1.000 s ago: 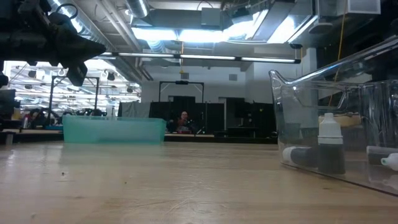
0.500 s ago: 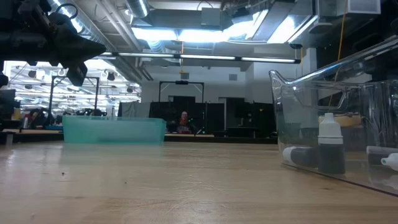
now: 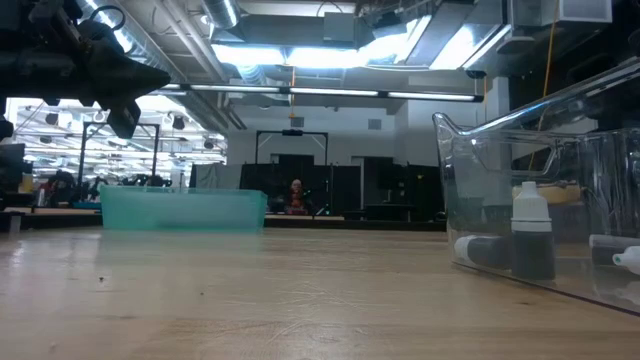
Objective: Pick & Place Food Item
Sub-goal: Return to Home Position
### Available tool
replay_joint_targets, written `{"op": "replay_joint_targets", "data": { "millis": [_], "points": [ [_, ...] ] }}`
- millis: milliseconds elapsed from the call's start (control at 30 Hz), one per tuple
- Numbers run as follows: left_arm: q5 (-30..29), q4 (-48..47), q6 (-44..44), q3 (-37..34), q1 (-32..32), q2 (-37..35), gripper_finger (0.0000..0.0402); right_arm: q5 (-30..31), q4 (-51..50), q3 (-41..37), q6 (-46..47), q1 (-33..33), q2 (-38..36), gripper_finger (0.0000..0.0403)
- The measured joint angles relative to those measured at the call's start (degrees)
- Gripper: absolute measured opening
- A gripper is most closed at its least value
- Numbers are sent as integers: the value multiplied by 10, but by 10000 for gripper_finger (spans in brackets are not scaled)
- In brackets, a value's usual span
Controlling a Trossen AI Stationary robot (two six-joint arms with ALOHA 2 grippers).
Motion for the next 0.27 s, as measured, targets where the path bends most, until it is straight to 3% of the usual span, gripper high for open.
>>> {"op": "replay_joint_targets", "data": {
  "millis": [267],
  "points": [
    [0, 0, 0, 0, 0, 0, 8, 0, 0, 0, 0, 0, 0, 27]
  ]
}}
